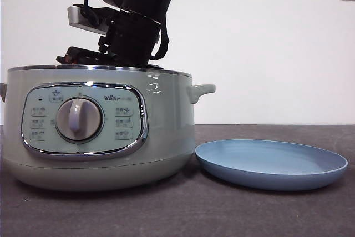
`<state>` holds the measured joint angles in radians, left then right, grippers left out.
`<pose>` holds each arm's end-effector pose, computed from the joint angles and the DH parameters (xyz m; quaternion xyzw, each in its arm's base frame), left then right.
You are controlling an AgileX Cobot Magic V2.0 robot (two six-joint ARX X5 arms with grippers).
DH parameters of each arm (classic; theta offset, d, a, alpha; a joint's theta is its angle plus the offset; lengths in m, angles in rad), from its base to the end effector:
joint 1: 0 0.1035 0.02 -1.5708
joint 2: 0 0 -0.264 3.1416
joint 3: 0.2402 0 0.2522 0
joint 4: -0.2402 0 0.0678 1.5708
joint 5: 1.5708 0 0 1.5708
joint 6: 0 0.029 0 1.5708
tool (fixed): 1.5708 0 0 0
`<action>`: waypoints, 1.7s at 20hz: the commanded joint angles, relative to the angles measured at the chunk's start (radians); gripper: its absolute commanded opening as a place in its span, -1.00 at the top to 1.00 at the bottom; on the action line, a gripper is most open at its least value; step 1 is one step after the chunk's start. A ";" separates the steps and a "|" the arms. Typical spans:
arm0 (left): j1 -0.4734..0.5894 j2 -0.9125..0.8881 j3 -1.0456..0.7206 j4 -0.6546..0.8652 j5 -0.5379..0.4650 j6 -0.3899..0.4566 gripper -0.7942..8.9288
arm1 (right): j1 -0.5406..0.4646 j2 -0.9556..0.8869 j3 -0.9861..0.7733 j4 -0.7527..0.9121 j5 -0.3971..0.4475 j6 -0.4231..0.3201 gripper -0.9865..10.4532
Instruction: Take the pumpkin out from the steamer,put the pumpkin in the blue plate,close the lid
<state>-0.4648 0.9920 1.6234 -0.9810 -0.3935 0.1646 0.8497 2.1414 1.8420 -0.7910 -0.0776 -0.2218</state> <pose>0.1183 -0.0469 0.4851 0.1530 0.1547 -0.0480 0.9749 0.3014 0.3463 0.2250 -0.2787 0.4352 0.4332 0.7385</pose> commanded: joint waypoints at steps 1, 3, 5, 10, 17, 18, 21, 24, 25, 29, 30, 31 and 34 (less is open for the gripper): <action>0.001 -0.012 0.020 0.038 -0.006 0.013 0.85 | 0.003 0.013 0.002 0.002 -0.001 -0.006 0.62; 0.001 -0.012 0.020 0.028 -0.005 0.013 0.85 | 0.003 0.013 0.002 0.007 0.000 0.000 0.85; 0.001 -0.011 0.020 0.013 -0.002 0.013 0.85 | 0.004 0.010 0.002 0.042 0.002 0.002 0.85; 0.001 -0.006 0.020 0.009 0.006 0.013 0.85 | -0.007 -0.182 0.002 -0.048 0.034 0.003 0.85; 0.001 0.033 0.020 0.041 0.089 0.013 0.85 | -0.173 -0.444 -0.001 -0.394 0.088 0.089 0.85; 0.001 0.039 0.020 0.048 0.089 0.013 0.85 | -0.197 -0.461 -0.007 -0.426 0.087 0.098 0.85; 0.001 0.045 0.020 0.063 0.115 0.013 0.85 | -0.242 -0.529 -0.086 -0.442 0.087 0.111 0.85; 0.001 0.047 0.020 0.076 0.143 0.013 0.85 | -0.283 -0.615 -0.235 -0.400 0.087 0.129 0.85; 0.001 0.047 0.020 0.080 0.146 0.013 0.85 | -0.296 -0.644 -0.299 -0.361 0.086 0.135 0.85; 0.001 0.047 0.020 0.084 0.190 0.011 0.85 | -0.348 -0.739 -0.565 -0.177 0.084 0.176 0.85; 0.001 0.047 0.020 0.085 0.193 0.011 0.85 | -0.355 -0.752 -0.636 -0.113 0.084 0.180 0.85; 0.001 0.047 0.020 0.085 0.193 0.010 0.85 | -0.359 -0.759 -0.696 -0.052 0.083 0.181 0.85; 0.000 0.047 0.020 0.085 0.236 0.006 0.85 | -0.360 -0.752 -0.839 0.143 0.076 0.204 0.85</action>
<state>-0.4648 1.0489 1.6234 -0.9497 -0.1665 0.1642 0.4892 1.3861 1.0157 -0.6746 0.0013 -0.0376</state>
